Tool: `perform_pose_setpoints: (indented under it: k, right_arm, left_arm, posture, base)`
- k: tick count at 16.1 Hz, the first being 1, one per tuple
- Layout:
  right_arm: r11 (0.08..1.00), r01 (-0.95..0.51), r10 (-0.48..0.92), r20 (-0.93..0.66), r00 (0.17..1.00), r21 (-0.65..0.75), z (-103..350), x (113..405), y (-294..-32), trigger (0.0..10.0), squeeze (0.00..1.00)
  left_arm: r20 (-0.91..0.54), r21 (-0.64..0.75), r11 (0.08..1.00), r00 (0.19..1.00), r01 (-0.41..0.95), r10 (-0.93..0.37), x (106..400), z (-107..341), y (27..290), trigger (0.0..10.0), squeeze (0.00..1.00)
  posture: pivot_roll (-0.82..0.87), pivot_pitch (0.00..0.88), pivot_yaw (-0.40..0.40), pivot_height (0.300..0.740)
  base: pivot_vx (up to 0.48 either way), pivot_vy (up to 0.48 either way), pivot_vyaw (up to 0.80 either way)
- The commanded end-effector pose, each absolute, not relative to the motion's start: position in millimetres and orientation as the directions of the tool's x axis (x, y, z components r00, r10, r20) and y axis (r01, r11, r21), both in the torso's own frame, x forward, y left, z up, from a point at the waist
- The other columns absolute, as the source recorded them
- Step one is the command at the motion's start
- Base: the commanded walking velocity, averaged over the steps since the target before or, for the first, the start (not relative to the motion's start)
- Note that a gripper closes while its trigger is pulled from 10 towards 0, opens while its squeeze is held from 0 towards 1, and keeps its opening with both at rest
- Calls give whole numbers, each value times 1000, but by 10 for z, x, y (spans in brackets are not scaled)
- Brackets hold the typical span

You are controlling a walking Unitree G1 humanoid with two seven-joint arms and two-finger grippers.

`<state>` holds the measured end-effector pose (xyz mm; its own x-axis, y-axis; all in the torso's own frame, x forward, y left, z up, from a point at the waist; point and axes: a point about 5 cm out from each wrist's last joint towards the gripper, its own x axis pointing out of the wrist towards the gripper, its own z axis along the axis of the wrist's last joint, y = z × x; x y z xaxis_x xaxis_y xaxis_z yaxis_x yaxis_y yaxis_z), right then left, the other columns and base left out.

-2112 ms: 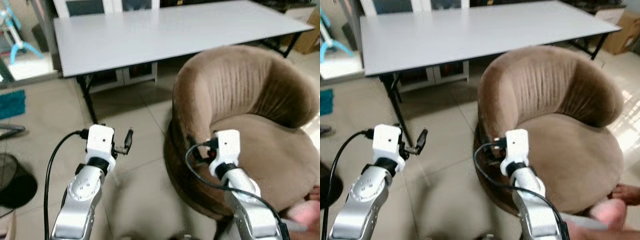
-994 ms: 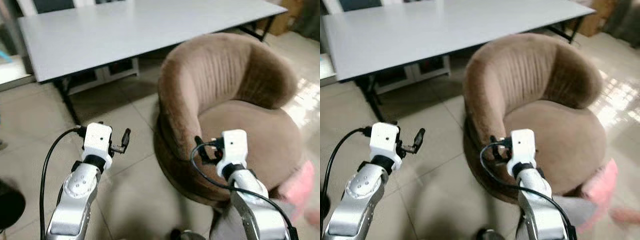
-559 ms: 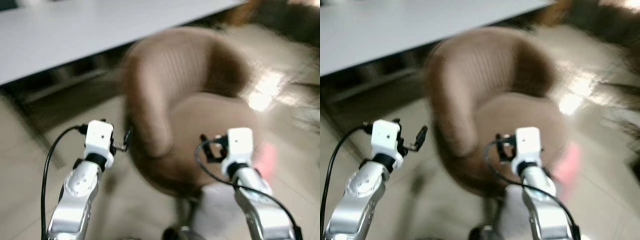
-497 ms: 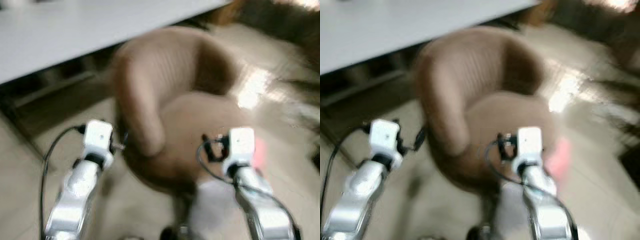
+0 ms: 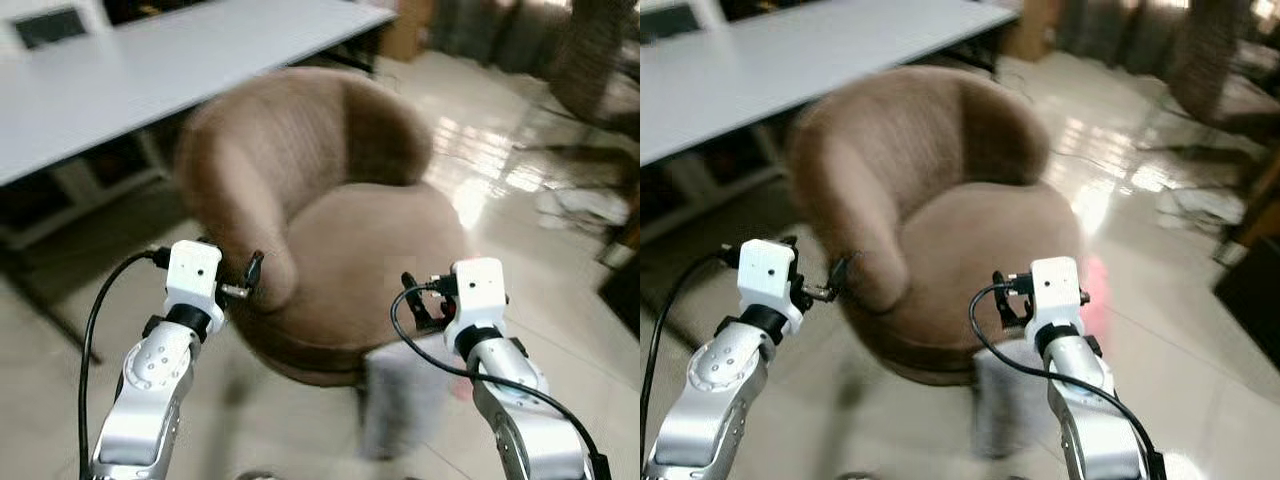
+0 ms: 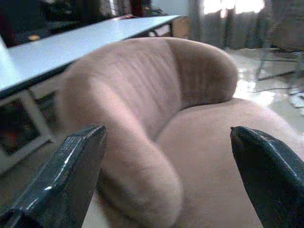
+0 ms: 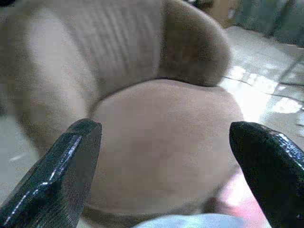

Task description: Move the pillow to the sofa from floor

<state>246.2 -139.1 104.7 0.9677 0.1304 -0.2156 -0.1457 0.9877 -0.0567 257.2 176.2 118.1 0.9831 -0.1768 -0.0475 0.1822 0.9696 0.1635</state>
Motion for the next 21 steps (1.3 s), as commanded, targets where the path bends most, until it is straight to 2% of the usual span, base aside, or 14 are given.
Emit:
perform_pose_setpoints:
  k: [1,5,6,8,10,12,15,17,21]
  right_arm:
    - [988,-149,137,-208,968,-42,1067,2459,-1377,10000,0]
    - [991,-124,111,-222,969,-46,1042,2449,-1405,10000,0]
    - [993,-108,92,-231,969,-55,1025,2441,-1432,10000,0]
    - [994,-91,73,-236,969,-64,1013,2424,-1464,10000,0]
    - [994,-87,70,-235,969,-67,1016,2424,-1467,10000,0]
    - [992,-91,68,-237,969,-83,1013,2441,-1469,10000,0]
    - [976,-126,78,-254,964,-180,953,2447,-1452,10000,0]
    - [975,-139,91,-256,962,-174,952,2447,-1450,10000,0]
    - [973,-156,109,-259,960,-168,952,2462,-1453,10000,0]
  left_arm:
    - [-38,178,967,984,181,-177,2604,1209,1776,10000,0]
    - [-32,193,961,980,198,-195,2643,1222,1740,10000,0]
    - [-23,241,946,976,216,-217,2664,1238,1713,10000,0]
    - [-22,247,944,975,219,-221,2680,1235,1696,10000,0]
    - [-22,234,948,976,215,-216,2686,1228,1694,10000,0]
    - [-11,165,969,983,185,-185,2684,1229,1694,10000,0]
    - [8,182,964,980,193,-198,2684,1241,1704,10000,0]
    - [16,159,968,980,195,-200,2688,1252,1702,10000,0]
    - [13,154,972,983,179,-184,2697,1249,1710,10000,0]
  posture:
    - [-10,59,18,740]
    - [-10,52,26,740]
    - [-11,51,30,740]
    - [-16,50,34,740]
    - [-18,53,33,740]
    - [-14,63,23,740]
    - [-14,65,20,740]
    - [-18,67,23,740]
    - [-18,72,17,740]
  base:
    - [0,461,-775]
    - [0,464,-780]
    - [0,0,-788]
    - [0,-360,-788]
    - [0,-480,-788]
    - [0,0,-800]
    - [0,0,-237]
    - [323,0,0]
    - [388,0,-645]
